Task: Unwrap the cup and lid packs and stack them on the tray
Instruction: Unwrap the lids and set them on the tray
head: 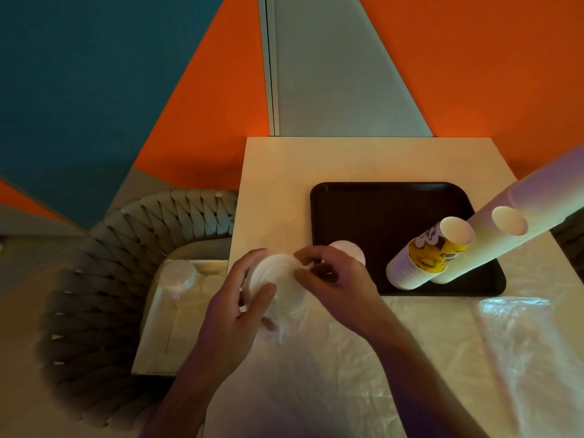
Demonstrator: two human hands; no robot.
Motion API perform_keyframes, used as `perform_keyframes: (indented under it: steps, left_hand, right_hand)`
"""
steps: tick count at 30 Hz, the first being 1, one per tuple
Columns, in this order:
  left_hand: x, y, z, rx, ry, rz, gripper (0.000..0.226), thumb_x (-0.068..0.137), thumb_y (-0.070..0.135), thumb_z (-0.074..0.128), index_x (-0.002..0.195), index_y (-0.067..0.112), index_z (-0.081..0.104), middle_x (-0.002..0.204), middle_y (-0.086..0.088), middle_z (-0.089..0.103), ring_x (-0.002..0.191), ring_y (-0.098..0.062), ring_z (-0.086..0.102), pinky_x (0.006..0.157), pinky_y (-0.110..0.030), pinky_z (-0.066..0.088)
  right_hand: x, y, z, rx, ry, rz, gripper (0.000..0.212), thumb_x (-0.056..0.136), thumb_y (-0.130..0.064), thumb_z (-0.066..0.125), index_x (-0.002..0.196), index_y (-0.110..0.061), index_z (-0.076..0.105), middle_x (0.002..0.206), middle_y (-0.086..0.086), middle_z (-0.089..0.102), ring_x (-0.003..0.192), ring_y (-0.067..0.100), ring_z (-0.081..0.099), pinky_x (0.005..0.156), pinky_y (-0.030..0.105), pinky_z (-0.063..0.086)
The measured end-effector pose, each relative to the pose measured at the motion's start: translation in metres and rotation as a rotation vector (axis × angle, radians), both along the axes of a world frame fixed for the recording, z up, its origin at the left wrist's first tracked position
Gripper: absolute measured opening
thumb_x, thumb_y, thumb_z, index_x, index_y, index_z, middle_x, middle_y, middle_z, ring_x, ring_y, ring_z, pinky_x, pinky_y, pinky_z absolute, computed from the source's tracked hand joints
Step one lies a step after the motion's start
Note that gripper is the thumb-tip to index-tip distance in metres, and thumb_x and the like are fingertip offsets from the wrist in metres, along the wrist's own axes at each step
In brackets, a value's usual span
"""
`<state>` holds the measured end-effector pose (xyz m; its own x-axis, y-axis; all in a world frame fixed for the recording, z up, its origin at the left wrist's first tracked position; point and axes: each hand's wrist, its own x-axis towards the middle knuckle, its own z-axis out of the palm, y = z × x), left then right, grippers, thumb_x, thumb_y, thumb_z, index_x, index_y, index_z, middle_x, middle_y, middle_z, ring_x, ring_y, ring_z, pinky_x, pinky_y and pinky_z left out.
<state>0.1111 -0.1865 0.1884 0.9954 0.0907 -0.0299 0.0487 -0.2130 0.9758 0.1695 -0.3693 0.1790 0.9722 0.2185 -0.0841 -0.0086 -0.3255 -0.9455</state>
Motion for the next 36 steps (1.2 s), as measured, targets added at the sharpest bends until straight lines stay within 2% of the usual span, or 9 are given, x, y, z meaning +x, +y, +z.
perform_keyframes:
  steps: [2,7,14,19,25,28,31,33,36]
  left_hand:
    - [-0.001,-0.001,0.002,0.009,-0.011,0.003,0.043,0.091,0.029,0.059,0.131,0.04,0.049,0.133,0.022,0.053,0.109,0.012,0.057,0.063,-0.014,0.056]
    - [-0.005,0.002,0.001,0.025,-0.01,0.001,0.045,0.092,0.03,0.06,0.136,0.036,0.05,0.133,0.019,0.055,0.112,0.006,0.058,0.064,-0.019,0.058]
    - [-0.007,0.001,0.005,0.05,-0.048,0.017,0.041,0.092,0.027,0.061,0.129,0.04,0.051,0.13,0.019,0.057,0.112,0.009,0.056,0.065,-0.01,0.053]
    - [-0.01,0.0,0.006,0.033,-0.045,0.024,0.04,0.091,0.029,0.06,0.127,0.042,0.05,0.128,0.017,0.058,0.111,0.006,0.058,0.062,-0.015,0.056]
    - [-0.009,-0.002,0.008,0.046,-0.055,0.035,0.04,0.09,0.031,0.06,0.126,0.045,0.05,0.12,0.033,0.058,0.109,0.008,0.058,0.061,-0.017,0.057]
    - [-0.01,-0.001,0.009,0.066,-0.057,0.048,0.04,0.09,0.031,0.06,0.126,0.045,0.049,0.123,0.028,0.057,0.108,0.012,0.056,0.062,-0.015,0.056]
    - [-0.011,0.001,0.011,0.045,-0.049,0.051,0.041,0.09,0.029,0.06,0.128,0.041,0.05,0.127,0.022,0.057,0.108,0.008,0.058,0.062,-0.013,0.055]
    - [-0.011,0.001,0.013,-0.039,-0.018,0.023,0.042,0.09,0.025,0.06,0.129,0.041,0.051,0.123,0.022,0.06,0.107,0.003,0.062,0.061,-0.019,0.057]
    - [-0.011,0.002,0.015,-0.167,0.064,-0.042,0.044,0.095,0.011,0.06,0.128,0.04,0.055,0.118,0.024,0.061,0.105,-0.009,0.066,0.057,-0.036,0.061]
  right_hand:
    - [-0.004,0.002,0.006,-0.01,-0.004,-0.003,0.023,0.09,-0.021,0.076,0.113,-0.023,0.074,0.099,-0.011,0.071,0.084,0.005,0.069,0.072,0.016,0.054]
    - [-0.009,0.003,0.019,0.008,0.023,-0.033,0.016,0.089,-0.017,0.077,0.104,-0.022,0.075,0.09,-0.016,0.073,0.079,0.004,0.072,0.07,0.013,0.053]
    - [-0.019,0.008,0.025,-0.028,-0.028,-0.09,0.023,0.087,-0.021,0.08,0.109,-0.021,0.075,0.096,-0.016,0.069,0.086,-0.003,0.069,0.068,0.011,0.053]
    - [-0.022,0.01,0.029,-0.068,-0.064,-0.09,0.024,0.086,-0.023,0.08,0.11,-0.022,0.074,0.09,-0.02,0.068,0.087,-0.004,0.068,0.068,0.01,0.052]
    - [-0.025,0.011,0.03,-0.045,-0.073,-0.117,0.025,0.084,-0.021,0.082,0.108,-0.022,0.074,0.087,-0.019,0.066,0.087,-0.002,0.068,0.068,0.01,0.052]
    - [-0.024,0.011,0.03,-0.012,-0.028,-0.127,0.023,0.082,-0.021,0.084,0.103,-0.025,0.074,0.078,-0.02,0.066,0.081,0.0,0.068,0.068,0.012,0.051]
    - [-0.02,0.007,0.031,0.089,0.093,-0.086,0.02,0.078,-0.018,0.087,0.092,-0.024,0.074,0.075,-0.008,0.068,0.07,0.001,0.064,0.069,0.018,0.053]
    - [-0.018,0.004,0.032,0.177,0.188,-0.015,0.017,0.078,-0.012,0.086,0.088,-0.019,0.074,0.071,-0.007,0.065,0.069,0.004,0.061,0.067,0.019,0.051]
    - [-0.017,0.0,0.032,0.284,0.272,0.053,0.017,0.081,-0.006,0.082,0.08,-0.017,0.069,0.071,-0.006,0.062,0.069,0.009,0.056,0.066,0.02,0.046]
